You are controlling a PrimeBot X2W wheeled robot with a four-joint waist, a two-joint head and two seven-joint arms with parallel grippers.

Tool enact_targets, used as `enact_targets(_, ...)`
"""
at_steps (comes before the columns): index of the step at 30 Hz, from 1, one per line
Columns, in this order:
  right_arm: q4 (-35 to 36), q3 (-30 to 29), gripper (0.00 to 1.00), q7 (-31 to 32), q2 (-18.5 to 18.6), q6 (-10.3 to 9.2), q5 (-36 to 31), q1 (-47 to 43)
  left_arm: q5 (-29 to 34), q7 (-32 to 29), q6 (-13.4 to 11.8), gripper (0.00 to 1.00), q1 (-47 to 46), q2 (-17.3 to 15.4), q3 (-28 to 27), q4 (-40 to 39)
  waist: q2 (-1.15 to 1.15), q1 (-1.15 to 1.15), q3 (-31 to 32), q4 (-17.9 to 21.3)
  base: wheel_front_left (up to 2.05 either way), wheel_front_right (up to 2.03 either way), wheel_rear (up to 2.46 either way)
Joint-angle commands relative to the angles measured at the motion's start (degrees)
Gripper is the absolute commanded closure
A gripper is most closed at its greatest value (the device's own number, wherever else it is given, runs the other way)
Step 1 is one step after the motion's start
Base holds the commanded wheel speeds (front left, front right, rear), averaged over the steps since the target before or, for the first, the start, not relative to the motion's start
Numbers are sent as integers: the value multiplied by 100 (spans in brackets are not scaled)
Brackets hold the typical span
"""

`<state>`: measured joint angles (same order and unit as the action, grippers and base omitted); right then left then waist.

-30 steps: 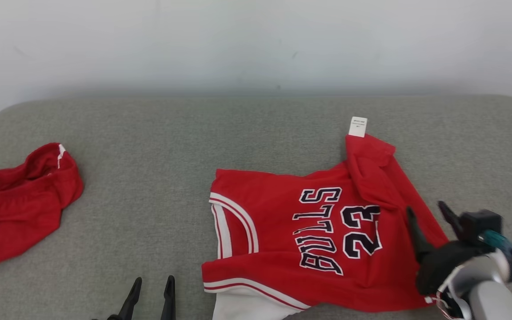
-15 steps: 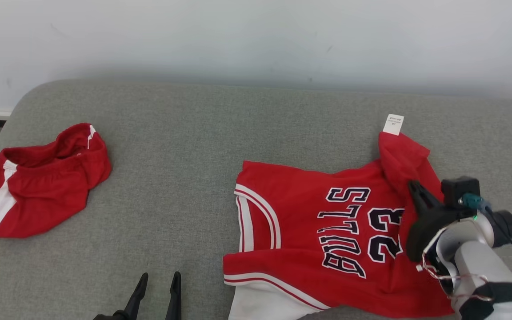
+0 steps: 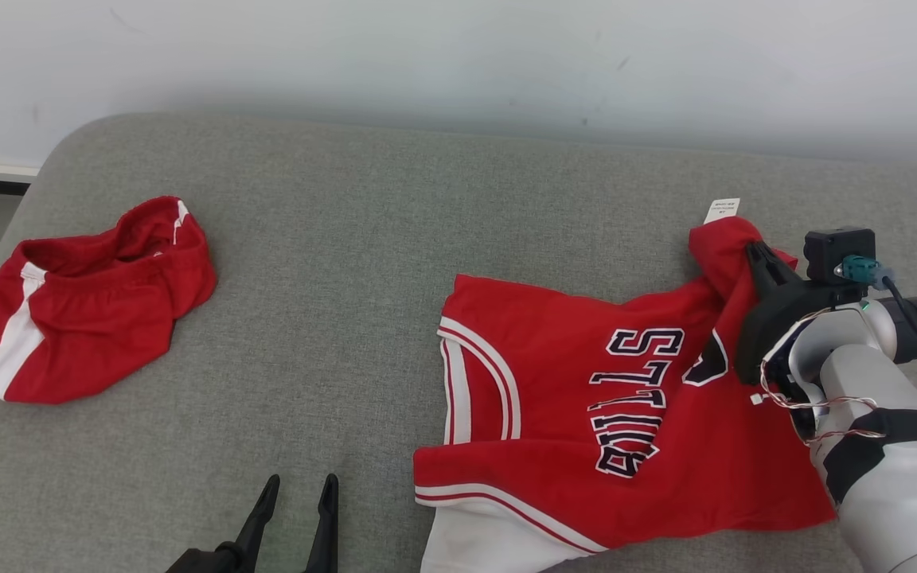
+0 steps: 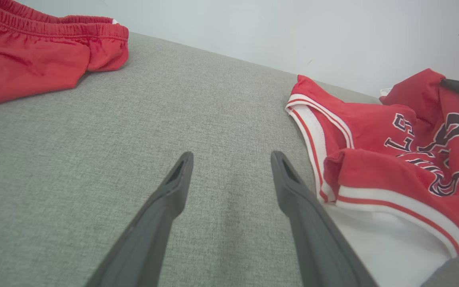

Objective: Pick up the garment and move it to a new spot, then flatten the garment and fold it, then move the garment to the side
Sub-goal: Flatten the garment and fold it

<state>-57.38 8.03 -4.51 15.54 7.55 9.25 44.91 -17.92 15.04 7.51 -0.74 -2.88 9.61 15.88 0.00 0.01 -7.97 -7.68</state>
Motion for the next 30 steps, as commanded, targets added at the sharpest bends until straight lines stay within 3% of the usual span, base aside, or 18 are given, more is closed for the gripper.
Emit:
enact_targets(1,-200,39,0,-193,-17,-14,-95,95,-59,12,-5,0,-45,0,-3,28,0,-1,34,-7,0,0,0)
enact_targets(12,-321,226,0,-969,-14,-14,230,-178,7,12,-5,0,208,-1,-154,71,0,-1,379,317,0,0,0)
enact_targets(17,179,255,0,-1068,133,-14,396,-649,69,12,-5,0,361,0,-219,30,0,-1,556,509,0,0,0)
enact_targets(22,1131,-137,0,-1067,215,-14,369,-1473,116,12,-5,0,481,-1,-179,6,0,-1,620,653,0,0,0)
enact_targets(26,1653,-499,0,-1069,59,-14,269,-2153,167,12,-5,0,607,-1,-35,61,0,-1,653,750,0,0,0)
enact_targets(30,1921,-839,0,-1069,-74,-14,187,-2691,169,12,-5,0,696,-79,460,169,0,-1,669,810,0,0,0)
